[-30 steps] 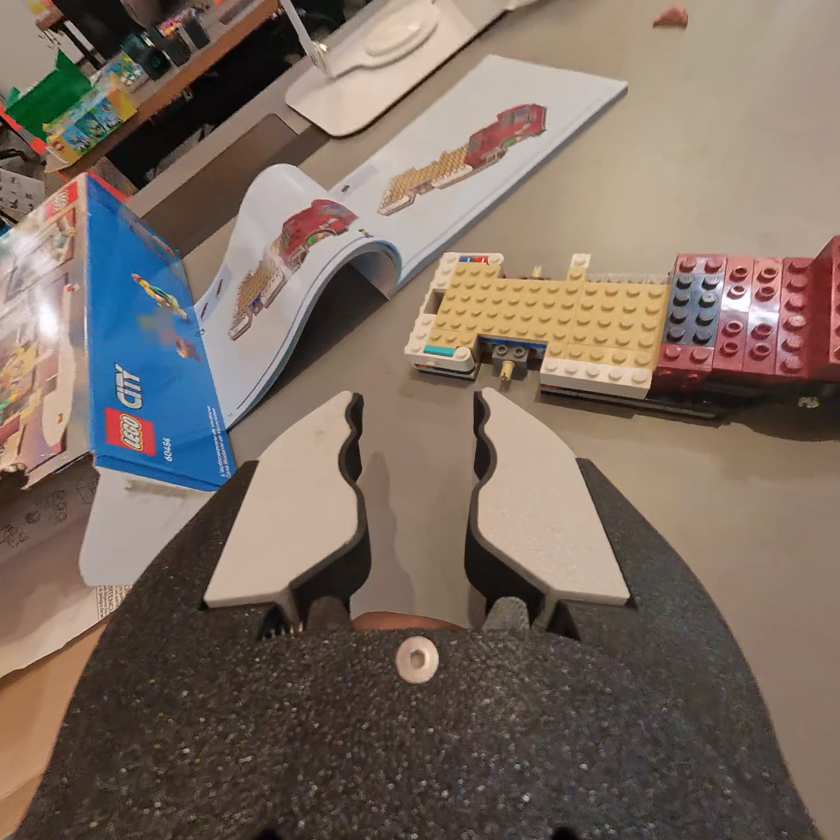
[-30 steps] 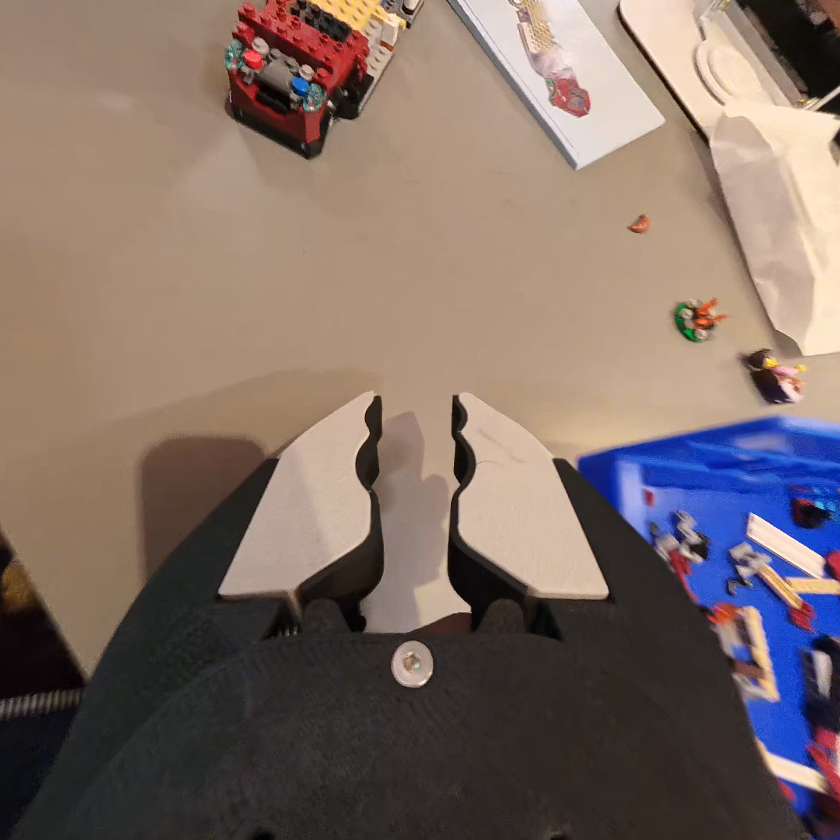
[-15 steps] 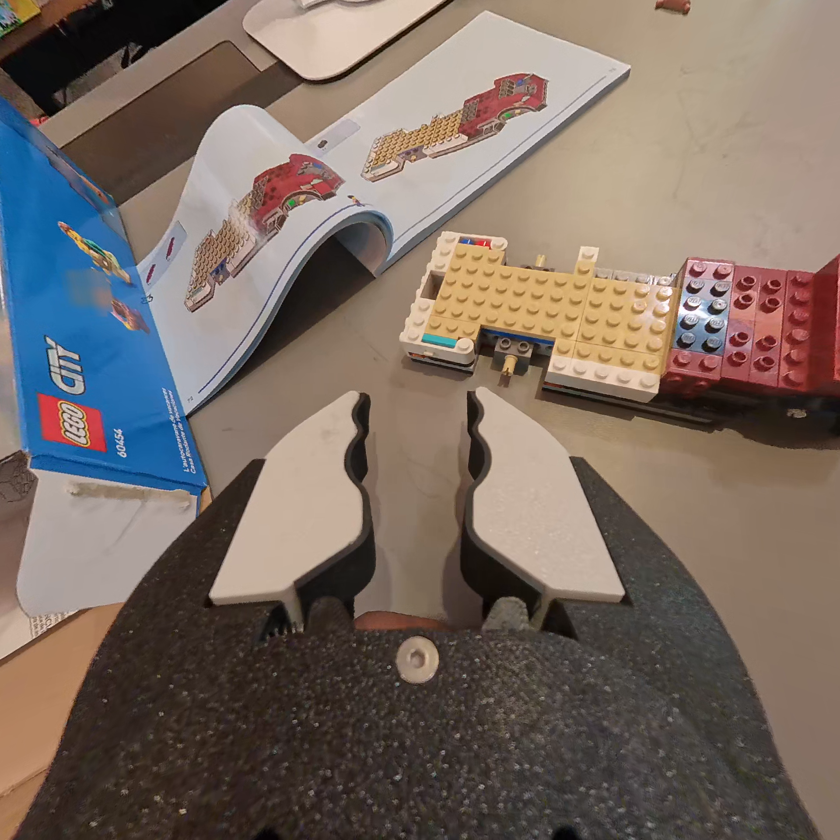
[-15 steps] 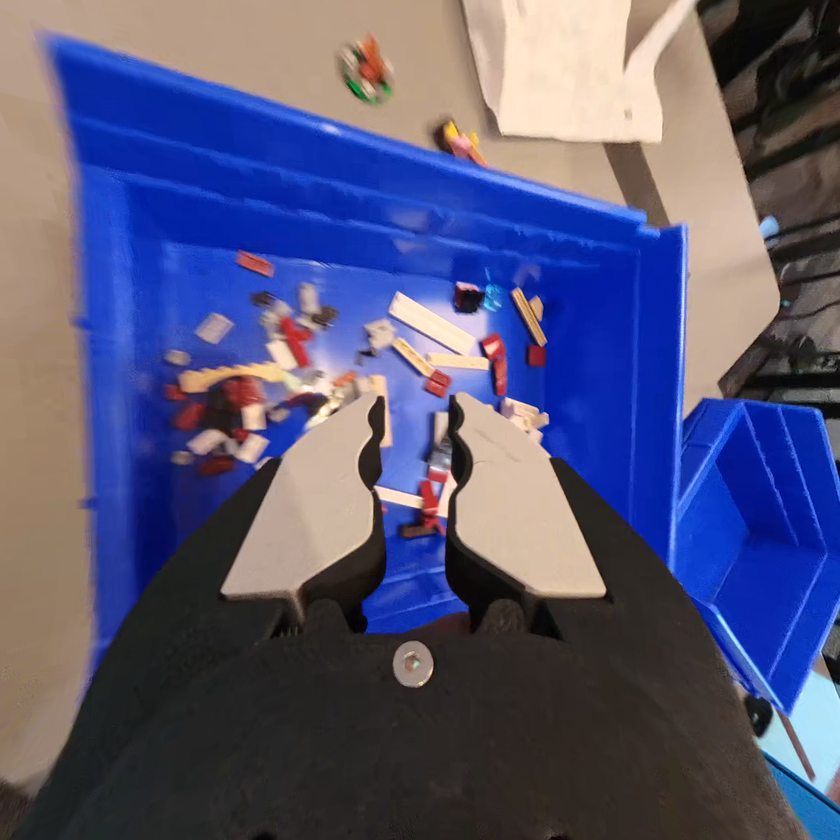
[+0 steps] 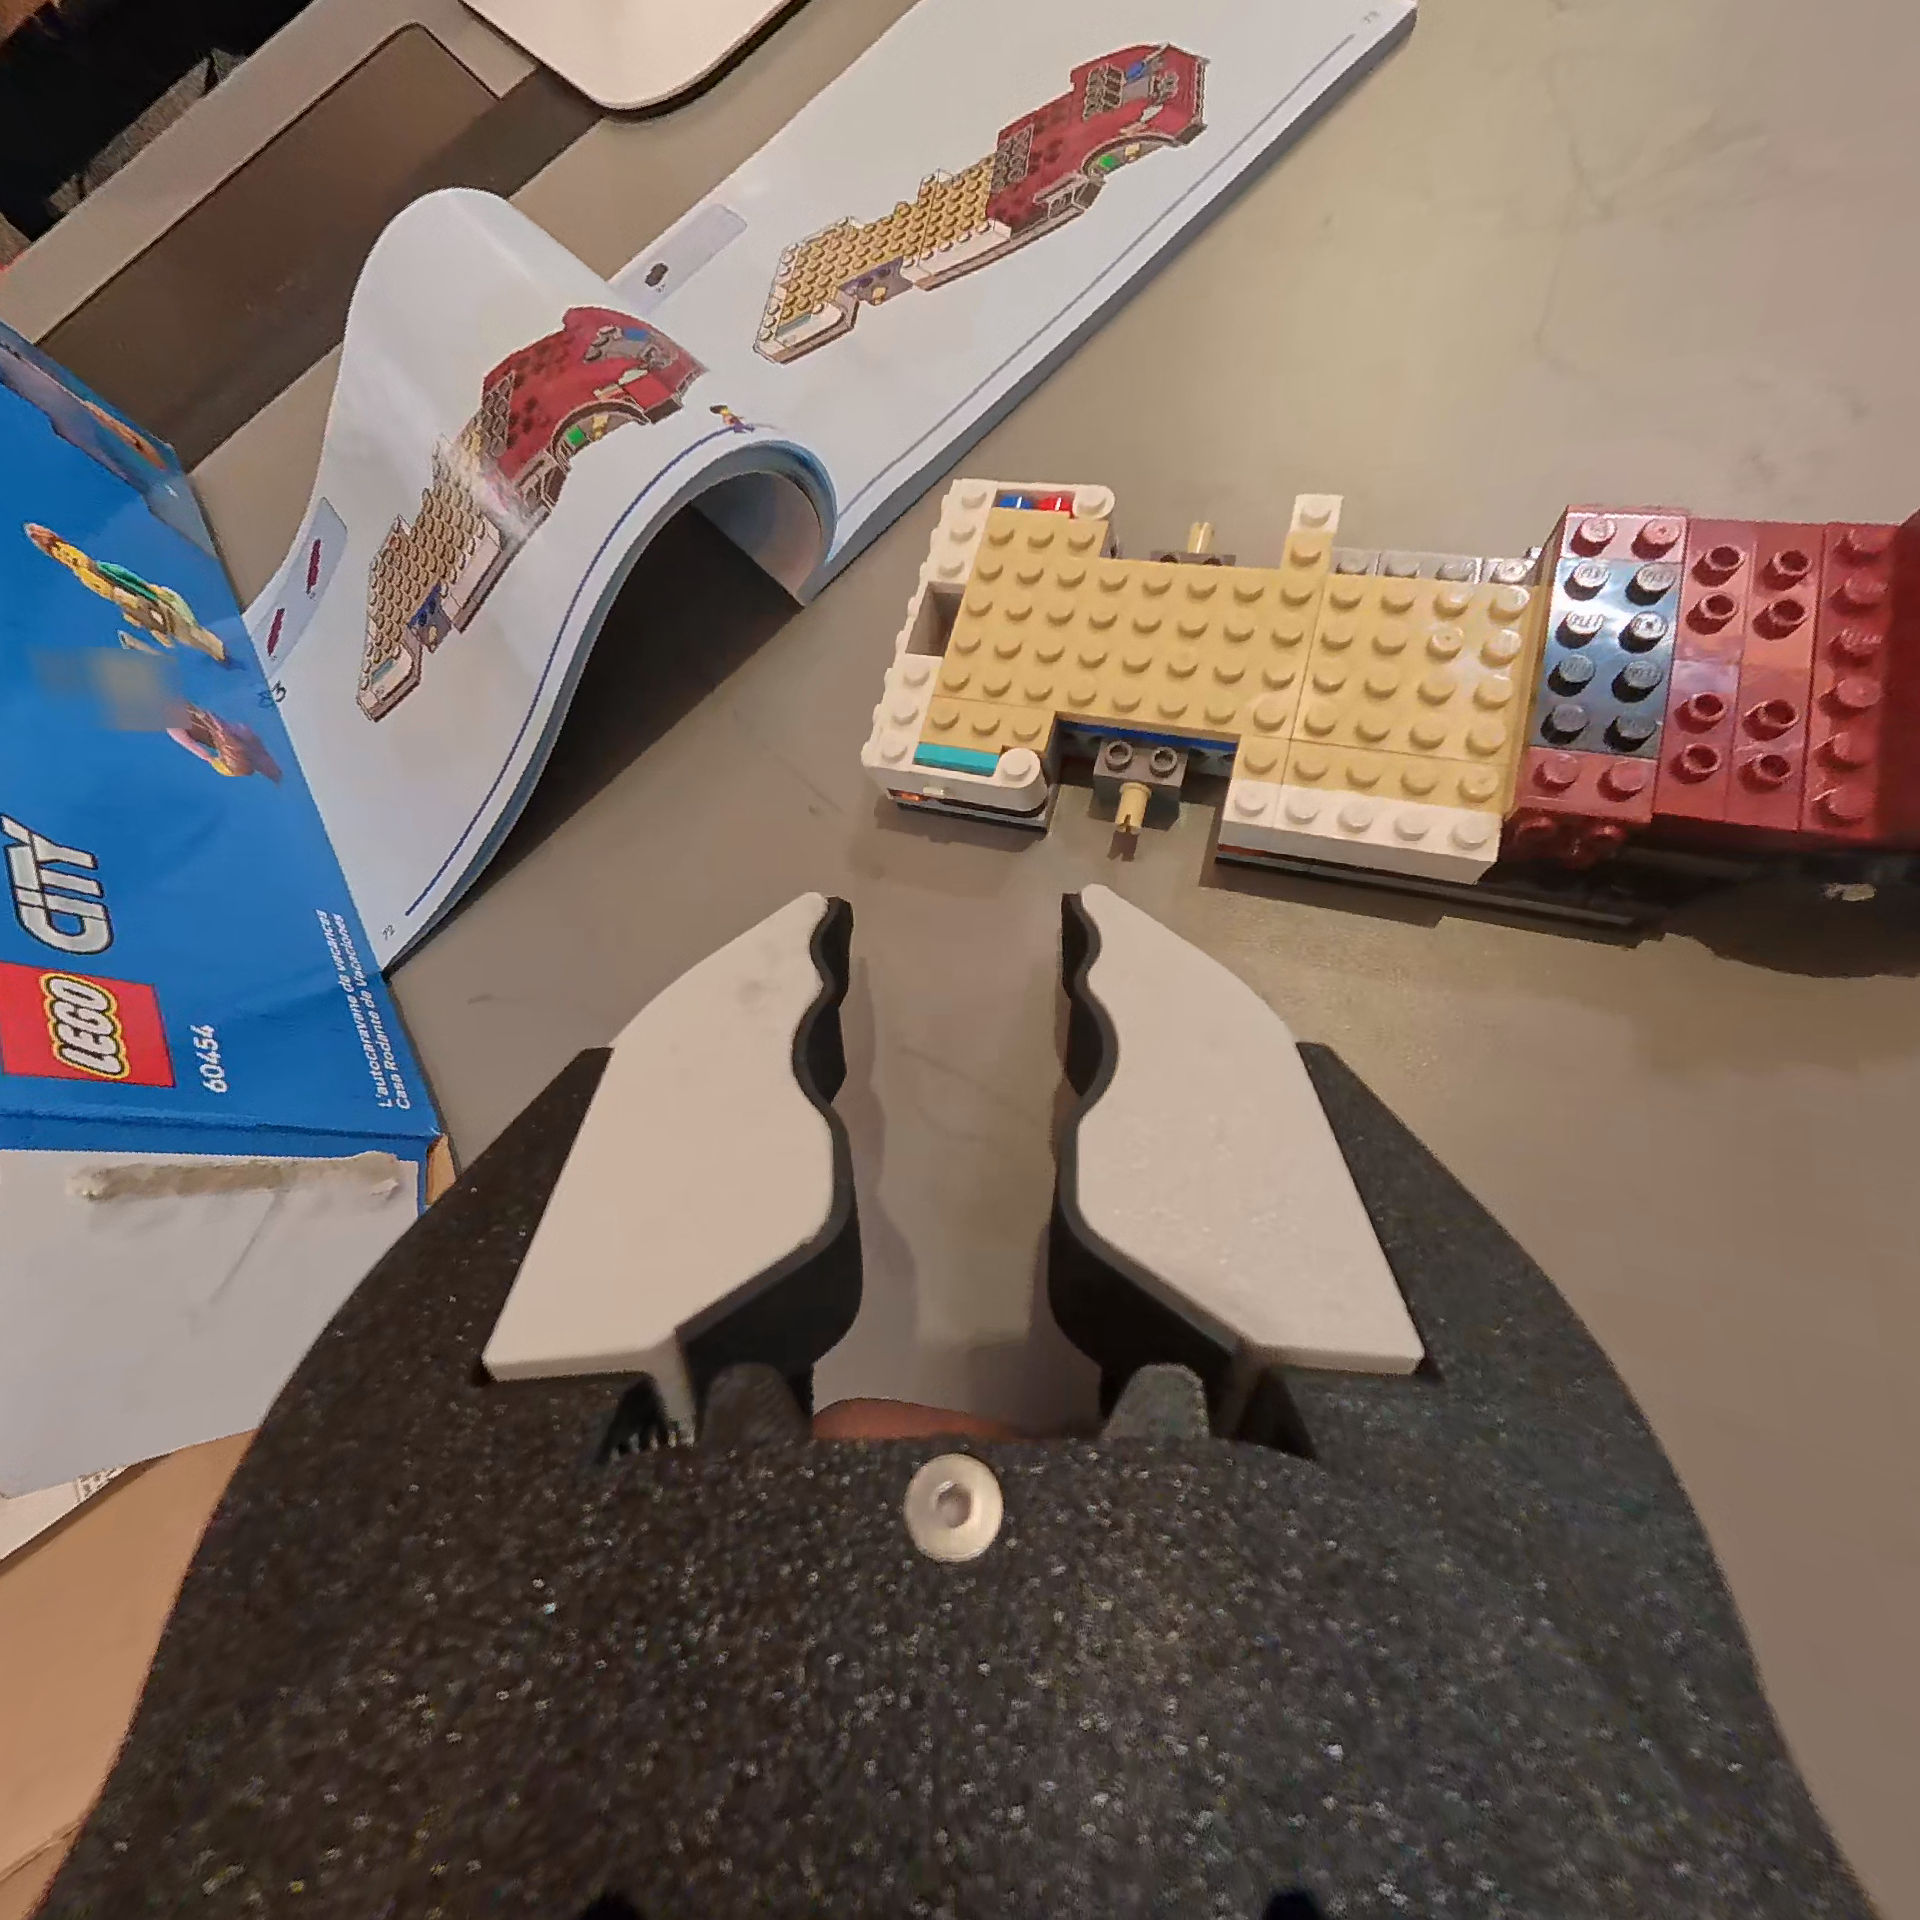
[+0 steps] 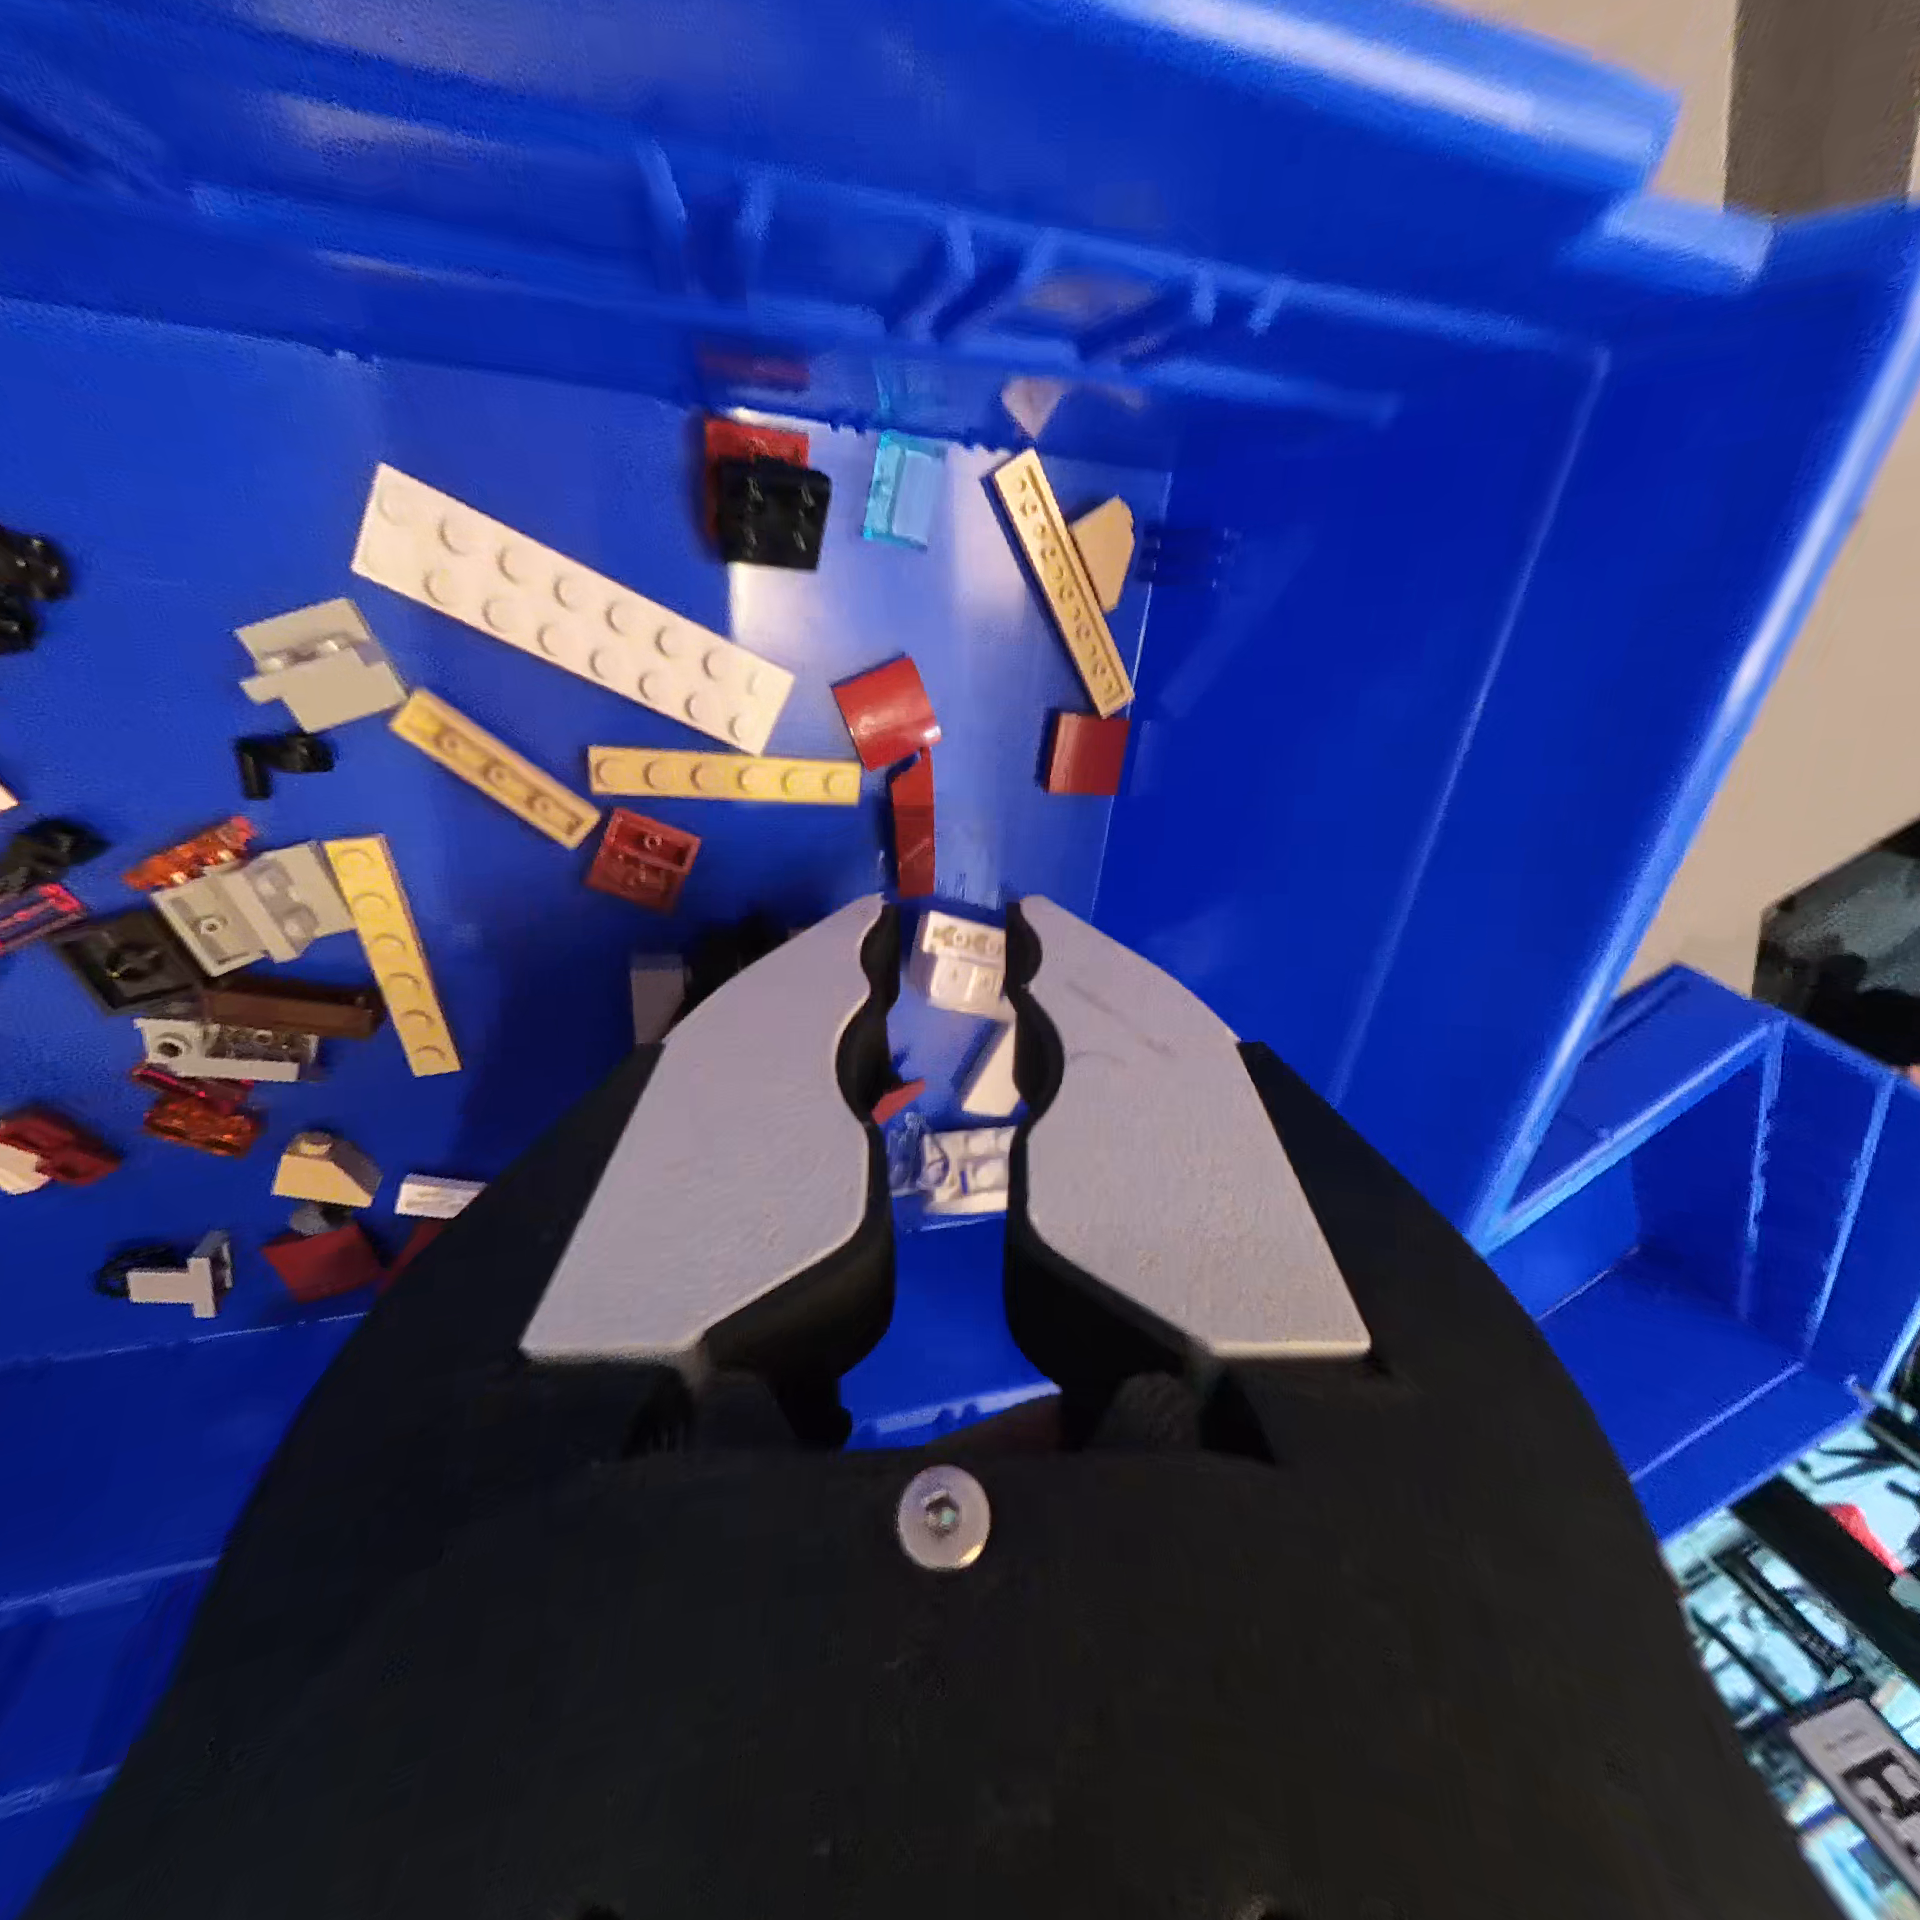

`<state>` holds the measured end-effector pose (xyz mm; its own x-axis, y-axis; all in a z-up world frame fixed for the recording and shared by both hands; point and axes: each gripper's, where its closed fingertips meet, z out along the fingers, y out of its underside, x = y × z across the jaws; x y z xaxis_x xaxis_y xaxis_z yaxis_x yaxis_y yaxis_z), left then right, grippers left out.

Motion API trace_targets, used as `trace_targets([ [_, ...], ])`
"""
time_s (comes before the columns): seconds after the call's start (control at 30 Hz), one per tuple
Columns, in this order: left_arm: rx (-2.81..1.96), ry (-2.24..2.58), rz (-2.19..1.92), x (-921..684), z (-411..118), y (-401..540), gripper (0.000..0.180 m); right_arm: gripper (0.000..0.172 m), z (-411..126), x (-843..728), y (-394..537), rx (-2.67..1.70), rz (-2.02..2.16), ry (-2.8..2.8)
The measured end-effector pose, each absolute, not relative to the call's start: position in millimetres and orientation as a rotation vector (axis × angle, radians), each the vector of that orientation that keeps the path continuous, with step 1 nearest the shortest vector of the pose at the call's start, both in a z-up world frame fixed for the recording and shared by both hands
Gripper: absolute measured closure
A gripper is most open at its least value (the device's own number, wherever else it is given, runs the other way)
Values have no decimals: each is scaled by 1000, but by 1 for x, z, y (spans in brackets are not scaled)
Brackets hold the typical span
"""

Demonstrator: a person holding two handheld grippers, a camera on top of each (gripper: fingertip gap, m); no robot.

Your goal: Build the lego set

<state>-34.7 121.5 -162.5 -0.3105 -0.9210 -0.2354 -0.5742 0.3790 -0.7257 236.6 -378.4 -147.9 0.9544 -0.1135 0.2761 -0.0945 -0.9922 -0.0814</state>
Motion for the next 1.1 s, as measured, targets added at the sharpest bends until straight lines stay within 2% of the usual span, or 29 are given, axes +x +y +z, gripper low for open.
trace_targets([
  [0.2,-1271,2008,-702,-35,-162,120,141,150,-173,238,-376,-3139,-318,102],
  [0.3,-1263,2010,-701,-35,-162,120,141,162,-175,239,-375,-3144,-277,124],
  [0.4,-1252,2011,-701,-36,-162,119,141,163,-172,232,-375,-3160,-247,77],
  [0.5,-1239,2007,-709,-36,-160,118,141,163,-151,221,-365,-3121,-356,-13],
  [0.7,-1237,2009,-714,-37,-160,117,141,163,-73,142,-304,-2870,-567,-329],
  [0.8,-1236,2011,-689,-38,-161,118,141,163,-62,75,-260,-2720,-530,-528],
  [0.9,-1223,2010,-682,-39,-161,118,141,163,-81,13,-218,-2614,-457,-715],
  [1.1,-1192,2014,-657,-41,-161,116,141,163,-161,-64,-177,-2615,-271,-971],
])
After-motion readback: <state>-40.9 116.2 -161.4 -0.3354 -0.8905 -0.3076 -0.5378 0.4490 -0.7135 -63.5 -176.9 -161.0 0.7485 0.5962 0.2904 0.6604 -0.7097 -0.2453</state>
